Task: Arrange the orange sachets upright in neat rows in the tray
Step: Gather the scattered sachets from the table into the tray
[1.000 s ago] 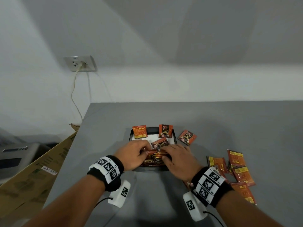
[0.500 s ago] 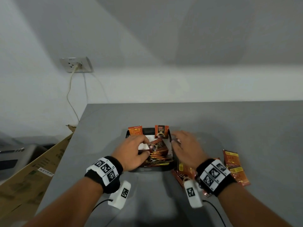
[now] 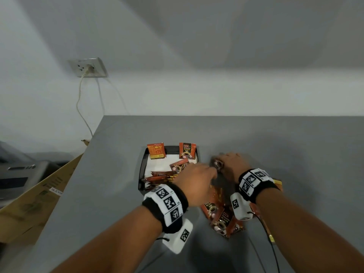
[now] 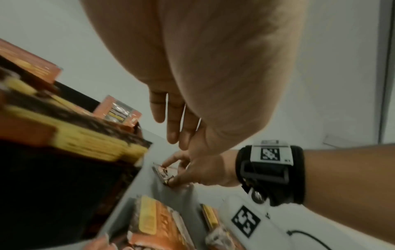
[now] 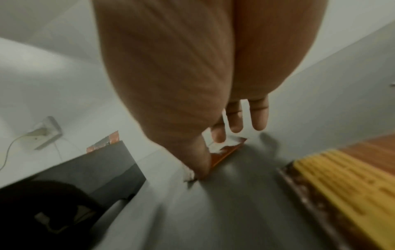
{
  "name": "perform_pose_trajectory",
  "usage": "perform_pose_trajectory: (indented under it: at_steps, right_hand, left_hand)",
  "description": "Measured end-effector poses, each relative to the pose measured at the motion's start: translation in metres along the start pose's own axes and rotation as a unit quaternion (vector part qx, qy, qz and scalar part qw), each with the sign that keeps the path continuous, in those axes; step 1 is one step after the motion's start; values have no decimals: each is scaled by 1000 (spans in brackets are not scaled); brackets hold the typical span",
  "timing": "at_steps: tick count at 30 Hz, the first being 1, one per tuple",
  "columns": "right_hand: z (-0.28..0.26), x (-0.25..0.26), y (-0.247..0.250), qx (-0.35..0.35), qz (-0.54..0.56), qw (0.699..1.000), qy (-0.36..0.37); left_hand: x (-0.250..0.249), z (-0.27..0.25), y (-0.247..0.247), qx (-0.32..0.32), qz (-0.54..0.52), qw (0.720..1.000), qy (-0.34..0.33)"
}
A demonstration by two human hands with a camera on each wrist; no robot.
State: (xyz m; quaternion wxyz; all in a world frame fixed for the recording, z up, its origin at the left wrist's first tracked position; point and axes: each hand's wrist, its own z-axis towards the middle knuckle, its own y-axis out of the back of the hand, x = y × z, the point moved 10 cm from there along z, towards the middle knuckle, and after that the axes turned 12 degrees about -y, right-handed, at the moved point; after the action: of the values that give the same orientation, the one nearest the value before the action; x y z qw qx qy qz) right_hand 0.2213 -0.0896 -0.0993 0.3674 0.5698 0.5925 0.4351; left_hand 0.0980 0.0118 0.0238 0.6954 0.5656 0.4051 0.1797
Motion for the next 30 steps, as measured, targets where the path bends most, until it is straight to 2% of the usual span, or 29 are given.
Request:
perform_pose_trajectory:
  at_steps: [2,4,8,11,13,17,19,21,24,27,30]
  right_hand:
    - [-2,-12,3,6,19,999,-29]
    - [-19,-14,17,2,44,999,-28]
    - [-30,-30,12,24,97,994,-41]
    - [-36,-33,8,26,81,996,-26]
    - [-43,-31,12,8,76,997,-14]
    - [-54,-56,29,-20,176,983,-44]
    - [-57,-87,44,-23,268,960,-78]
    - [-62,-121,55,-27,316,943,-102]
    - [-74,-157,49,-7,314,939,-142]
    - [-89,-168,23,38,254,948,-187]
    - [-87,-173,-3,43,225,944,-237]
  left_hand:
    - [-12,13,-20,54,23,998,-4]
    - [-19,24,-38,95,45,994,-4]
    - [-17,38,-74,172,72,981,46]
    - [-12,44,-88,202,86,972,89]
    - [-10,48,-96,224,88,966,93]
    - [-12,55,-96,247,116,958,88]
    - [-11,58,-95,244,114,958,94]
    - [-11,65,-85,199,72,971,109]
    - [-14,81,-73,136,4,984,118]
    - [-27,94,-77,133,-92,979,122]
    - [-46,107,-83,144,-91,982,81]
